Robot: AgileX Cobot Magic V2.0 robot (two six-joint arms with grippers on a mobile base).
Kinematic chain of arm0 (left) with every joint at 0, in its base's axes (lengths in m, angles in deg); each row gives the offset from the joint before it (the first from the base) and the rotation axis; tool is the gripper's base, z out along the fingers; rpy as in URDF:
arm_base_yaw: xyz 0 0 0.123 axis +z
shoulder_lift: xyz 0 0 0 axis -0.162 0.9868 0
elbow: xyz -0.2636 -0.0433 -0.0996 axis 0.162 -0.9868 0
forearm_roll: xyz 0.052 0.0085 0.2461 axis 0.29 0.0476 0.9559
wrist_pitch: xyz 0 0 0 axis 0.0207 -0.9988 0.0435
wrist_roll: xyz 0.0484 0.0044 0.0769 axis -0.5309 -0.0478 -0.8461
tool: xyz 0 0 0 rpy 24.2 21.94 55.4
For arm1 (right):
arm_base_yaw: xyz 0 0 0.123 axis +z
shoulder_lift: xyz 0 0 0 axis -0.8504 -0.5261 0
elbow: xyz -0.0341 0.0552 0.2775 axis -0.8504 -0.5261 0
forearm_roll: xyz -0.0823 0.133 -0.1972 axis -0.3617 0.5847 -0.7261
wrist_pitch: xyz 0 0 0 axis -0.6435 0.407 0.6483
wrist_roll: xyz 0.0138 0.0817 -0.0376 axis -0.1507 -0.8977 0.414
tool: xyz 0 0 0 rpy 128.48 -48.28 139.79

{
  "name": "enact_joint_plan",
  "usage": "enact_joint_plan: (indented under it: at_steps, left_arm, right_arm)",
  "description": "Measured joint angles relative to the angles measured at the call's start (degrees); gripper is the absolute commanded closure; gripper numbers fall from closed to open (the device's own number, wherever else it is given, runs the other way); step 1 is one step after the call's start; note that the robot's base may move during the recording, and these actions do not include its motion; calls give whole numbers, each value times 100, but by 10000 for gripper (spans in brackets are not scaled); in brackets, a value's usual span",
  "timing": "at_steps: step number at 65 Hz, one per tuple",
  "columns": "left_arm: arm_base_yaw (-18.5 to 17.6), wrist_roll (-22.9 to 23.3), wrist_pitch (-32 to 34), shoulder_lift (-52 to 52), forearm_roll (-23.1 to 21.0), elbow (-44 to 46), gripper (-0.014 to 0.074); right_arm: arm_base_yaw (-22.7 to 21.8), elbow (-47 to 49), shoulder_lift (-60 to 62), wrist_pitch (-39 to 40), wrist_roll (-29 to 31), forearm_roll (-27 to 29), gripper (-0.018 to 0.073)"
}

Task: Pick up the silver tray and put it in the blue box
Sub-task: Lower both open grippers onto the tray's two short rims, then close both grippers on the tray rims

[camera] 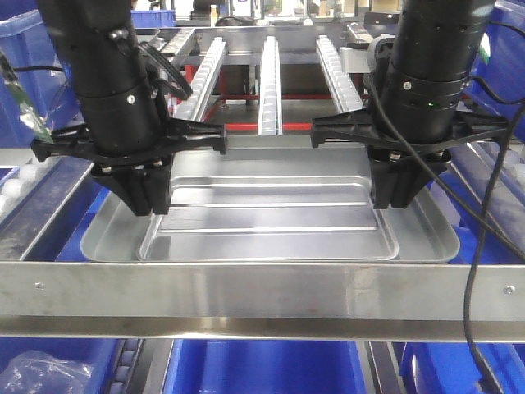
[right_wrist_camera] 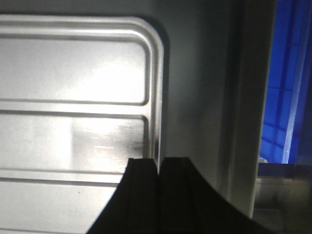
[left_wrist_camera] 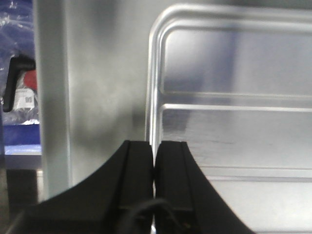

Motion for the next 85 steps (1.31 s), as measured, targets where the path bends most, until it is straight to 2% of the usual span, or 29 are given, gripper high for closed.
enact_joint_plan:
  at_steps: [18,23,27,32,34,38,43,85]
  left_arm:
    - [0,3,-63,0,118,12,596]
    - [0,3,-63,0,127,12,553]
    - [0,3,-63,0,127,12,477]
    - [0,3,-63,0,113,12,375]
    - [0,3,-63,0,103,12,337]
    - [0,3,-63,0,90,12,332]
    - [0,3,-63,0,78,12,333]
    - [50,3,33,210,56,24,333]
  right_arm:
    - [0,0,0,0,0,0,500]
    - [0,0,0,22,0,0,500]
    - [0,0,0,31,0,0,487]
    - [0,0,0,31,0,0,407]
    - [0,0,0,31,0,0,333]
    - [0,0,0,31,0,0,216]
    - [0,0,0,46,0,0,158]
    - [0,0,-271,190,10,0,156]
